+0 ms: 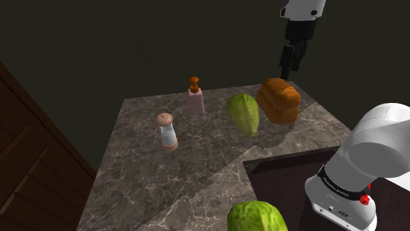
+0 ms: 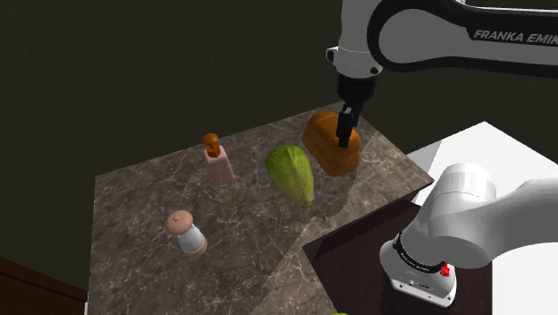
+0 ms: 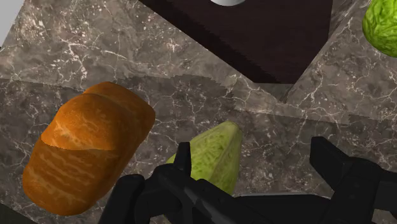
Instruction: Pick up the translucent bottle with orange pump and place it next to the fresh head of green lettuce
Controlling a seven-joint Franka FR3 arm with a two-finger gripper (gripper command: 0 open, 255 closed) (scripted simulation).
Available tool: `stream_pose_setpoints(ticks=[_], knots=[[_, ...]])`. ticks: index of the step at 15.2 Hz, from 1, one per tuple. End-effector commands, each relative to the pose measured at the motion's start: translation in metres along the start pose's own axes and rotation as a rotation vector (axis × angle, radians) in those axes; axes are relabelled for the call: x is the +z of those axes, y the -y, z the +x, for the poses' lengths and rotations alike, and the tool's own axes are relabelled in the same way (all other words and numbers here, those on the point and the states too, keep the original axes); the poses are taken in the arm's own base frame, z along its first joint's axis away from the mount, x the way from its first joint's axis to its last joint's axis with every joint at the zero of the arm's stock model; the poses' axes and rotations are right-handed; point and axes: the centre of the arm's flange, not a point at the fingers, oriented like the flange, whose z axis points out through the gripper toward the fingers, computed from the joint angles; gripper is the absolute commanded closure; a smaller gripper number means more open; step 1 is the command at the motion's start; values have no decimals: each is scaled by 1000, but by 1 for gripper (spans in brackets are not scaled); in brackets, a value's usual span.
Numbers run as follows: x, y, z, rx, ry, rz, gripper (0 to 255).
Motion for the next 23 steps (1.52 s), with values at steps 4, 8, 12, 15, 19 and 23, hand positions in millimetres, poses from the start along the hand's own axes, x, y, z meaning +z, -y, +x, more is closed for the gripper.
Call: stream_pose_setpoints(ticks=[4, 8, 12, 15, 19, 23], knots=[[14, 9, 32, 21, -28, 0, 0], [30, 20, 75, 50, -66, 0, 0], [45, 30, 119, 79, -104, -1, 0], [55, 36, 153, 100, -133, -1, 0], [67, 44, 198, 128, -171, -1, 0], [77, 50, 244, 157, -209, -1, 0]])
